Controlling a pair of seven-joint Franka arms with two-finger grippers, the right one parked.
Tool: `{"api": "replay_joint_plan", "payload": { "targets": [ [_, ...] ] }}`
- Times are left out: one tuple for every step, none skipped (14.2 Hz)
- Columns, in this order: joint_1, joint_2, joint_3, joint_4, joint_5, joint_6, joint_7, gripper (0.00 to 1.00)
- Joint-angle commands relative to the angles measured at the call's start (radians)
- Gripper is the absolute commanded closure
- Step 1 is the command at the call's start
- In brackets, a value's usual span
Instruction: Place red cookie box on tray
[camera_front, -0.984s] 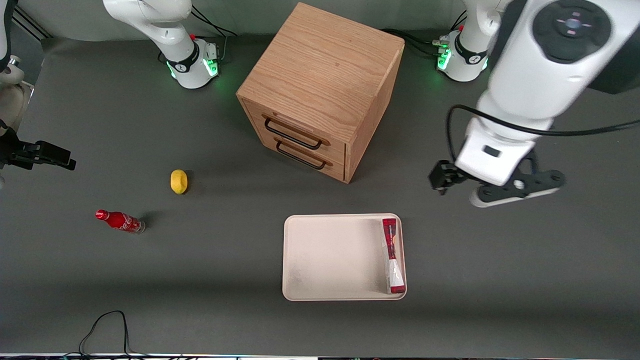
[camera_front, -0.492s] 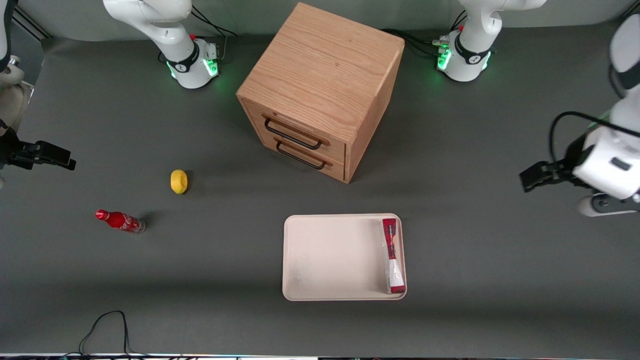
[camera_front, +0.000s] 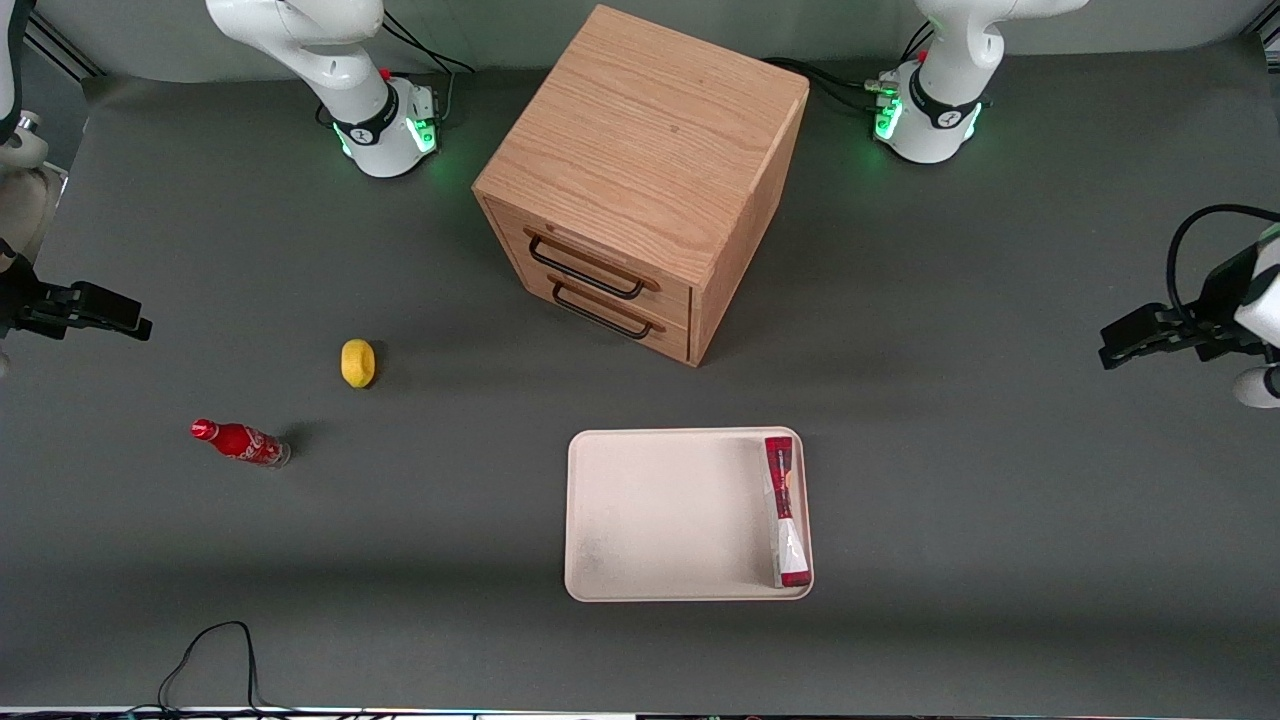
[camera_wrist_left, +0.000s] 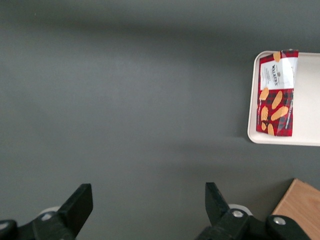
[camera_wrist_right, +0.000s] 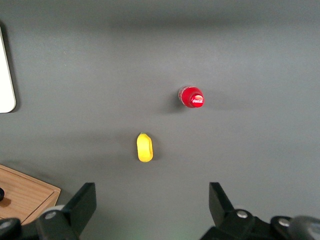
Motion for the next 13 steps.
{"api": "replay_joint_plan", "payload": {
  "targets": [
    [0.005,-0.11,0.002,-0.145,-0.012,0.061,0.018,0.0],
    [-0.001,-0.114,0.014,-0.147,-0.012,0.061,0.018,0.0],
    [-0.004,-0.122,0.023,-0.153,-0.012,0.058,0.02,0.0],
    [-0.004,-0.136,0.025,-0.168,-0.012,0.061,0.018,0.0],
    [-0.003,-0.141,0.025,-0.171,-0.012,0.055,0.017,0.0],
    [0.0,-0.147,0.025,-0.173,-0.014,0.047,0.018,0.0],
    [0.0,-0.151,0.025,-0.176,-0.014,0.034,0.018,0.0],
    [0.002,-0.148,0.023,-0.171,-0.014,0.015,0.017,0.0],
    [0.003,-0.147,0.02,-0.17,-0.014,0.001,0.017,0.0],
    [0.003,-0.147,0.017,-0.17,-0.018,-0.005,0.017,0.0],
    [0.005,-0.147,0.016,-0.17,-0.033,-0.009,0.017,0.0],
    [0.006,-0.148,0.014,-0.168,-0.043,-0.011,0.018,0.0],
    [0.006,-0.148,0.013,-0.168,-0.044,-0.011,0.02,0.0]
  ]
}}
